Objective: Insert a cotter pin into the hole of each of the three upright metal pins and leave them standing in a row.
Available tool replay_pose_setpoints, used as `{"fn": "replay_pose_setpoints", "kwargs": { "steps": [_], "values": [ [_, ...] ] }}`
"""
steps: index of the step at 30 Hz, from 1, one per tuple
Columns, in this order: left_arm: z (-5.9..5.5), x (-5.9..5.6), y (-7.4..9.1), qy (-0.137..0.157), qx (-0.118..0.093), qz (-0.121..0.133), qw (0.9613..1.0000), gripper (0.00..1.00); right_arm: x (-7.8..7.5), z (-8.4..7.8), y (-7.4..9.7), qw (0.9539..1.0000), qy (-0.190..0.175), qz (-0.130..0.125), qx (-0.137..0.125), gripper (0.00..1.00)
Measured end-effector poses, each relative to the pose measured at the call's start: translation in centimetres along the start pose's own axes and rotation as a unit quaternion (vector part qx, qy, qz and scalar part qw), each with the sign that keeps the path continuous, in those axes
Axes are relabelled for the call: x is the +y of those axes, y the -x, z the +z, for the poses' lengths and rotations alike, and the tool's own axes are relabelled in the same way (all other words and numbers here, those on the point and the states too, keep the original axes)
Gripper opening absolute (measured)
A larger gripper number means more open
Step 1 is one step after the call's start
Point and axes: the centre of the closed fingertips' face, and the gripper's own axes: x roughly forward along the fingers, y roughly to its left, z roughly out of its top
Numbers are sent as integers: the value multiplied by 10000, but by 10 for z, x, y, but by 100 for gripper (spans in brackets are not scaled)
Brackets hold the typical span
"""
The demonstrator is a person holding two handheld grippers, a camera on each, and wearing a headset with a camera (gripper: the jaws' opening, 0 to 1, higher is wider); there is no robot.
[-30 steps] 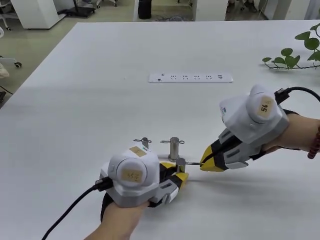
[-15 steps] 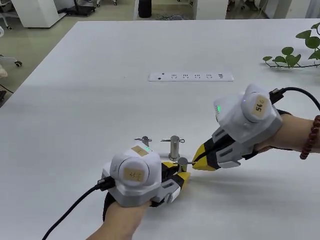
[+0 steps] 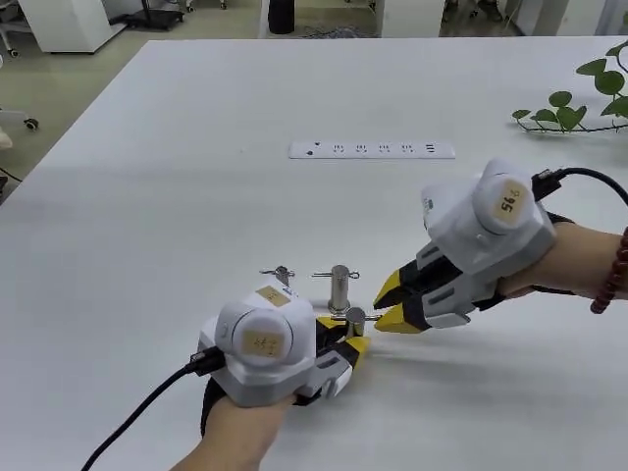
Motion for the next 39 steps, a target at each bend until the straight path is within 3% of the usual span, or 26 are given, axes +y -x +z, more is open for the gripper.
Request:
{"fn": "replay_pose_setpoints", "kwargs": {
  "steps": [10,39],
  "values": [
    [0,0,0,57,12,-7,10000,11,4,-1,1,10000,-8,12,-4,0],
    [-5,1,-2,315,126,-88,9994,12,3,5,-8,10000,-2,80,45,0]
  ]
}}
